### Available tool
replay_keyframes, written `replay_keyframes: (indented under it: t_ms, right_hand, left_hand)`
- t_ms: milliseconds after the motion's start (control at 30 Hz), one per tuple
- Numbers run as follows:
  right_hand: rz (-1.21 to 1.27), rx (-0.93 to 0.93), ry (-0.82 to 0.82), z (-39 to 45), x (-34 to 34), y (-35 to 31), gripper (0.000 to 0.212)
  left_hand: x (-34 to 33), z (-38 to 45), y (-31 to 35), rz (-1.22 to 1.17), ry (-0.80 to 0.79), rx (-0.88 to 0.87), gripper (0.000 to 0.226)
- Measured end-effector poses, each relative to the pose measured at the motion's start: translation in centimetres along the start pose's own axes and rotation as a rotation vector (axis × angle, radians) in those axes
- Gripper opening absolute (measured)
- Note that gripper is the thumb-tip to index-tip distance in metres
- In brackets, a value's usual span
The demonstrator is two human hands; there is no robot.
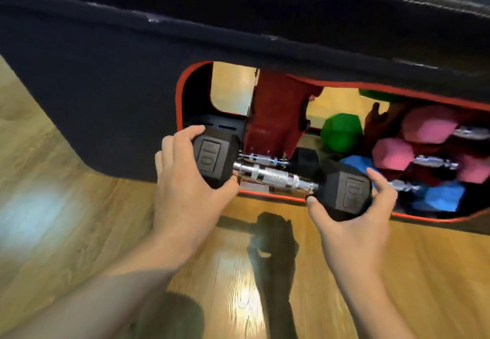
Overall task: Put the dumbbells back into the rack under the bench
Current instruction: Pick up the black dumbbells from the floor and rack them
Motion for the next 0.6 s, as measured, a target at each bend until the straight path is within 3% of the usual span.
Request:
replay_keyframes:
  t_ms: [600]
  right_hand:
    - [0.002, 0.044, -0.069, 11.8, -2.7, -2.0, 0.087]
  left_hand:
    - [-4.3, 9.3, 2.5, -0.074, 0.034, 0.054, 0.081]
Point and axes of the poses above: each hand's wrist, its own z-axis towards the middle knuckle, its own x-axis out of the back of the hand, y = z × x, the point moved 4 cm from there along z, towards the middle knuckle
